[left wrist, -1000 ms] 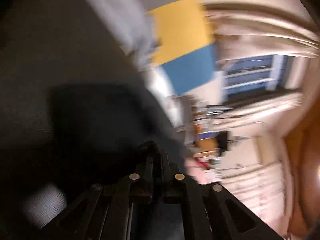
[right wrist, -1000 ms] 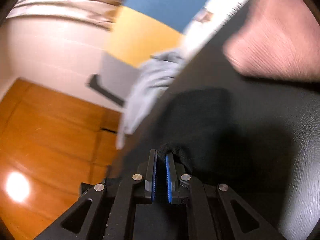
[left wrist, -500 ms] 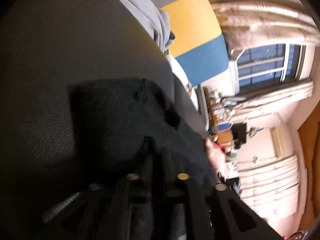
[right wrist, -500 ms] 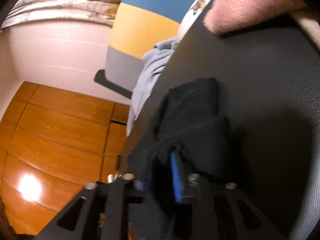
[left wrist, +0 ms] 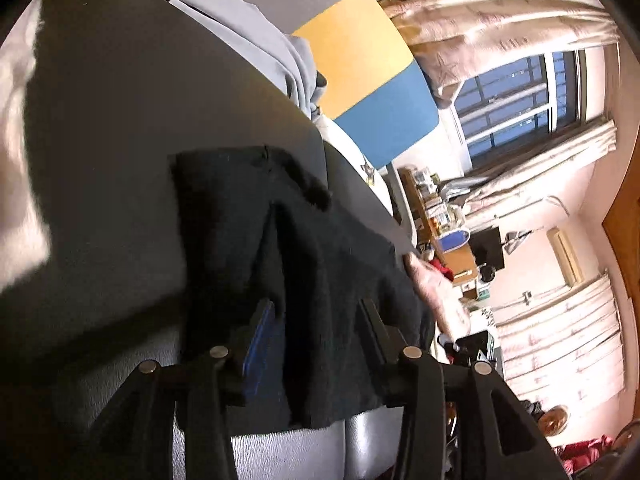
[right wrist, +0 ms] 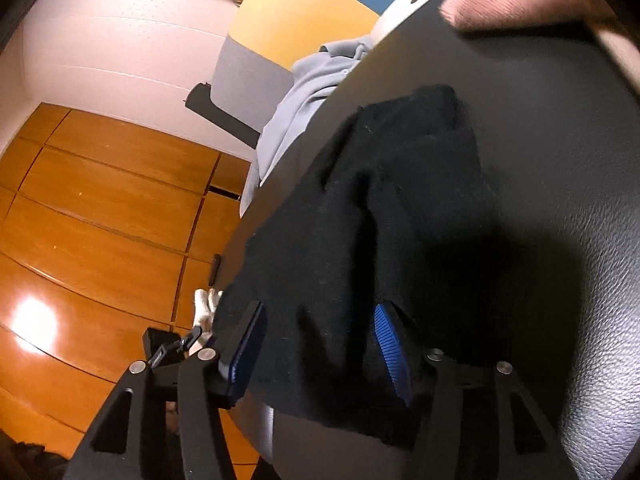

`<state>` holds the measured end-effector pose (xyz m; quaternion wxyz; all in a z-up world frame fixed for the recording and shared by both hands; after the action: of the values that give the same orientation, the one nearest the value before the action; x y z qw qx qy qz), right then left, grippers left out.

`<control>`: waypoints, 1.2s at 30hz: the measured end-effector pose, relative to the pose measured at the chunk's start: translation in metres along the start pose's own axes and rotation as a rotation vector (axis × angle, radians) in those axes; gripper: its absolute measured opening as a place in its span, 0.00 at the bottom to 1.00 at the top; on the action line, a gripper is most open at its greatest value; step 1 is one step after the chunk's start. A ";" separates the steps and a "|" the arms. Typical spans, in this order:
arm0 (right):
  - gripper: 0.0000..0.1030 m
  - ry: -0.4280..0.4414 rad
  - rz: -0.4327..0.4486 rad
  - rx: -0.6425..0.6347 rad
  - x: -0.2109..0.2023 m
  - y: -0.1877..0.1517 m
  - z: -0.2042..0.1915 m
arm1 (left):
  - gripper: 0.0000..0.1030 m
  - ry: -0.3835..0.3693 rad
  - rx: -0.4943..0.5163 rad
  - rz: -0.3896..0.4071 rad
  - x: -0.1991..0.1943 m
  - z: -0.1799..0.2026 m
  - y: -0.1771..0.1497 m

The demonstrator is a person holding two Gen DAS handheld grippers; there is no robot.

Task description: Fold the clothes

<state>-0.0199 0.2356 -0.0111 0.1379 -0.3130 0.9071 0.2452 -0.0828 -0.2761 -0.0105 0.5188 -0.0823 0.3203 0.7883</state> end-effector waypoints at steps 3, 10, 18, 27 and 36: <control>0.55 -0.023 0.020 -0.041 -0.004 -0.002 0.002 | 0.43 0.008 0.050 -0.033 0.012 0.006 -0.002; 0.10 -0.101 0.007 -0.115 0.006 0.003 -0.003 | 0.06 -0.051 0.128 -0.114 0.023 0.026 -0.003; 0.08 0.063 0.058 -0.138 -0.013 0.038 -0.037 | 0.04 -0.290 -0.075 0.010 0.020 0.031 0.056; 0.08 0.023 0.203 0.003 0.011 0.115 -0.015 | 0.01 -0.210 -0.210 0.084 0.088 0.015 0.121; 0.53 0.034 0.029 -0.075 -0.017 0.068 -0.025 | 0.01 -0.172 -0.176 0.048 0.098 0.015 0.115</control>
<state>-0.0528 0.2773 0.0417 0.1071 -0.3091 0.9040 0.2755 -0.2243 -0.2218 0.0041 0.5161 -0.0522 0.2060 0.8297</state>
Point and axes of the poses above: each gripper's, at about its wrist camera, not at the fingertips, and x roughly the way its jaws point, z to its right, y to its top, the point moved 3 cm from there along x, roughly the way its jaws point, and after that the axes turned 8 degrees about z, right-handed, at the moved point
